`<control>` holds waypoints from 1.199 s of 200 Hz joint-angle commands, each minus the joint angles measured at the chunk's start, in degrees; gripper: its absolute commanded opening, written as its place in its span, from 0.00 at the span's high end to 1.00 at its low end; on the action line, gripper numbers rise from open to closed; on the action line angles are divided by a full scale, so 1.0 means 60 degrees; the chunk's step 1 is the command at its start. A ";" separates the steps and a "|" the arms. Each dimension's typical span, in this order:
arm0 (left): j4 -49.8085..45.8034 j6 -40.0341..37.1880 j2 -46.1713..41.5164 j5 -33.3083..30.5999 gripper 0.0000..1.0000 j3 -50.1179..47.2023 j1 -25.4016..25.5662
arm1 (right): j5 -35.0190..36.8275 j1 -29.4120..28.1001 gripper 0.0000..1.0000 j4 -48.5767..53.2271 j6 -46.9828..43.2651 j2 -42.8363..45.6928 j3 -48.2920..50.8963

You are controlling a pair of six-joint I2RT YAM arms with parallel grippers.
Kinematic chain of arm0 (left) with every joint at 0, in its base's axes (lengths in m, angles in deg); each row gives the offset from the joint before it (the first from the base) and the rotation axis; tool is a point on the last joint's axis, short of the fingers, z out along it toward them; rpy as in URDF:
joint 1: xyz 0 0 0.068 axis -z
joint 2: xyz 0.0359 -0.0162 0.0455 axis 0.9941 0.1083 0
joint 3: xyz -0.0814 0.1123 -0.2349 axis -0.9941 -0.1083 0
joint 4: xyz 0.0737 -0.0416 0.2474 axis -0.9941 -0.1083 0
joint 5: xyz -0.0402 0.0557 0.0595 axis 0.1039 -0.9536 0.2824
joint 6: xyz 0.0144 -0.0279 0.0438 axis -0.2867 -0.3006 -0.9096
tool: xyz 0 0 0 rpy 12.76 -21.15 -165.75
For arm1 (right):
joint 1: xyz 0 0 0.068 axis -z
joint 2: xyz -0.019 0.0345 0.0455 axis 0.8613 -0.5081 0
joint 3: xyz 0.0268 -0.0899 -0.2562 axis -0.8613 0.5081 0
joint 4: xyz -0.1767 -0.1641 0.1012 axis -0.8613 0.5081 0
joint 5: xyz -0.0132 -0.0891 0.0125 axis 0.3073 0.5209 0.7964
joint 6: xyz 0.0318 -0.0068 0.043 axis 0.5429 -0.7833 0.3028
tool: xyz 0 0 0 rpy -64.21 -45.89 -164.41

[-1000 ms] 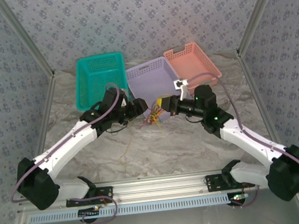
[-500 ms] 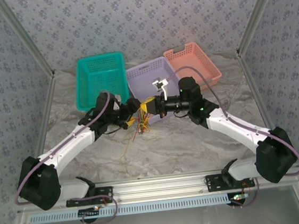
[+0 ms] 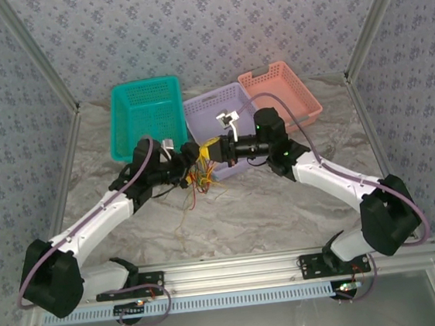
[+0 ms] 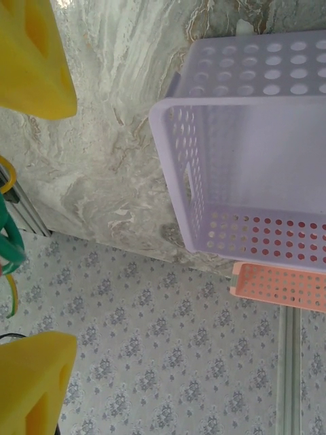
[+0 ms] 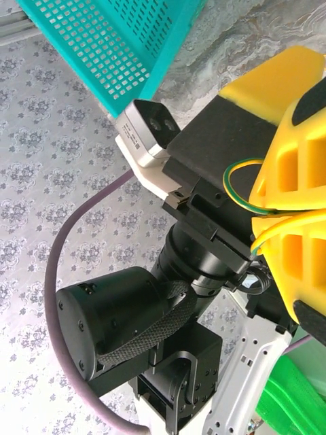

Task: Untangle the cables

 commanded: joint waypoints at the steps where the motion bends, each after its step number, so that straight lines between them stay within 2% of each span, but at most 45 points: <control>1: 0.0101 0.0235 -0.0035 0.0080 0.26 -0.0075 -0.0042 | -0.0164 0.0066 1.00 -0.0524 0.0165 0.0003 -0.0392; 10: 0.0414 0.0399 -0.0100 -0.0006 0.35 -0.0258 -0.0041 | -0.0120 0.0066 1.00 -0.0526 0.0164 0.0008 -0.0399; 18: 0.0554 0.0492 -0.0172 -0.0118 0.47 -0.0344 -0.0058 | -0.0102 0.0079 1.00 -0.0529 0.0176 0.0000 -0.0384; 22: 0.0566 0.0494 -0.0196 -0.0170 0.55 -0.0372 -0.0085 | -0.0081 0.0080 1.00 -0.0529 0.0172 0.0007 -0.0371; 32: 0.0392 0.0471 -0.0337 -0.0342 0.86 -0.0369 -0.0167 | -0.0035 0.0101 1.00 -0.0462 0.0166 0.0040 -0.0318; 38: 0.0193 0.0446 -0.0446 -0.0456 1.00 -0.0371 -0.0271 | 0.0020 0.0122 1.00 -0.0410 0.0152 0.0097 -0.0250; 62: -0.0426 0.0276 -0.1097 -0.0758 1.00 -0.0395 -0.1048 | 0.0566 0.0305 1.00 0.0062 0.0052 0.0775 0.0352; 86: -0.0551 0.0302 -0.1694 -0.0715 1.00 -0.0387 -0.2073 | 0.1757 0.0330 1.00 0.1096 -0.0185 0.1765 0.1198; 110: -0.0635 0.0239 -0.1636 -0.0461 1.00 0.0076 -0.2688 | 0.2673 -0.0191 1.00 0.1926 -0.0373 0.2431 0.1841; 147: -0.0492 0.0227 -0.1110 -0.0485 1.00 0.0924 -0.2958 | 0.4758 -0.1326 1.00 0.2406 -0.0050 0.2693 0.2629; 166: -0.0060 0.0412 -0.1094 -0.0615 1.00 0.1023 -0.3183 | 0.5688 -0.1584 1.00 0.2032 0.0441 0.2788 0.3327; 205: -0.1051 -0.0427 -0.1099 -0.0819 1.00 0.1698 -0.3439 | 0.7283 -0.1296 1.00 0.1845 0.1497 0.3777 0.4507; 240: -0.1757 -0.1060 -0.1374 -0.1254 1.00 0.1484 -0.3638 | 0.8236 -0.0590 1.00 0.3110 0.2194 0.5242 0.5007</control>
